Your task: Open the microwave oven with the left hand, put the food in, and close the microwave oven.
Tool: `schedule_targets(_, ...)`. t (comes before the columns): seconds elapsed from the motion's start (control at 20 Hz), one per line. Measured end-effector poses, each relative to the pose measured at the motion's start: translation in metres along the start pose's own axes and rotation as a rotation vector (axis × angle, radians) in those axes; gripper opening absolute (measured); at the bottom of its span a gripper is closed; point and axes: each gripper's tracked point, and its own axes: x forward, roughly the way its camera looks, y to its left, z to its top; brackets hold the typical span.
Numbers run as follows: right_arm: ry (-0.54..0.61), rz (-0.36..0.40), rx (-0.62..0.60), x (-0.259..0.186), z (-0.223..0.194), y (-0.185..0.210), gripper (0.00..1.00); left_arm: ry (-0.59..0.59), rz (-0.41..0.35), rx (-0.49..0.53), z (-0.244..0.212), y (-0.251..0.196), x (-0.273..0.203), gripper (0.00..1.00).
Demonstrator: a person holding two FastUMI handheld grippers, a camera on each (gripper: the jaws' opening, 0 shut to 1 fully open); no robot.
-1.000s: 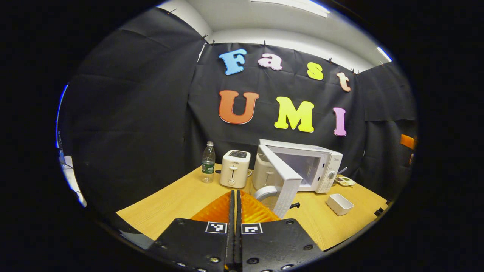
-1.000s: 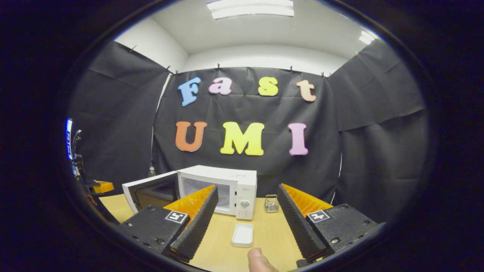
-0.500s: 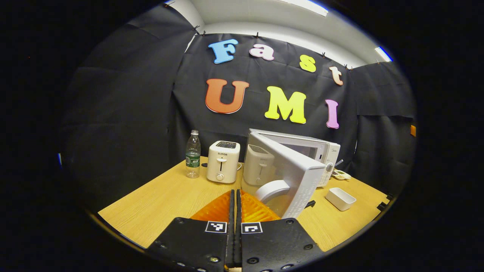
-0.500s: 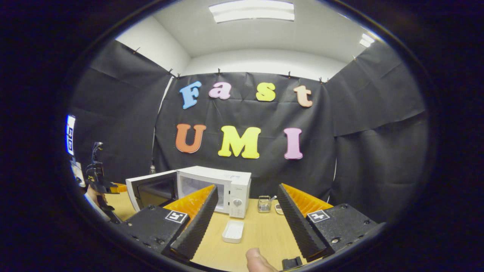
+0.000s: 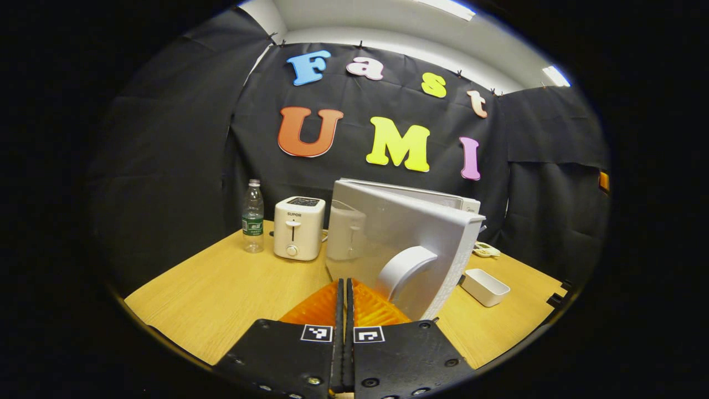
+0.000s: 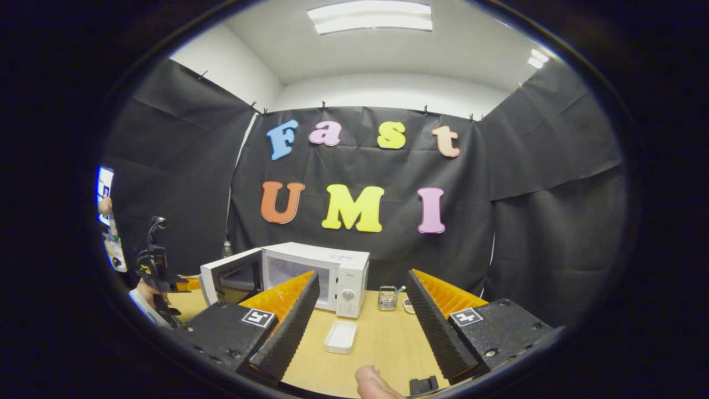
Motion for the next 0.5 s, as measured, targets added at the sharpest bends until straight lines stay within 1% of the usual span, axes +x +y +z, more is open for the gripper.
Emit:
schedule_targets(0.05,-0.001,0.0,-0.004,-0.002,0.001,-0.002,0.92,0.001,0.0,0.004,-0.001,-0.007,0.005,0.0)
schedule_targets(0.1,-0.001,-0.002,-0.008,-0.003,0.002,-0.004,1.0,-0.001,-0.002,0.019,-0.001,-0.014,0.01,0.0)
schedule_targets(0.15,-0.004,-0.006,-0.01,-0.004,0.004,-0.007,0.95,-0.01,-0.011,0.038,0.0,-0.023,0.015,0.0)
schedule_targets(0.2,-0.008,-0.007,-0.008,-0.006,0.005,-0.009,0.95,-0.006,-0.026,0.045,-0.002,-0.034,0.02,0.0)
schedule_targets(0.25,-0.012,-0.006,-0.002,-0.009,0.007,-0.01,1.0,-0.007,-0.041,0.046,-0.003,-0.043,0.025,0.0)
schedule_targets(0.3,-0.013,-0.004,0.003,-0.011,0.007,-0.01,0.95,-0.007,-0.053,0.041,-0.003,-0.052,0.031,0.0)
schedule_targets(0.4,-0.019,0.01,0.012,-0.013,0.008,-0.008,0.95,0.008,-0.063,0.009,-0.011,-0.067,0.047,0.0)
schedule_targets(0.5,-0.034,0.045,0.034,-0.014,0.01,0.001,0.95,0.029,-0.079,-0.011,-0.017,-0.087,0.06,0.0)
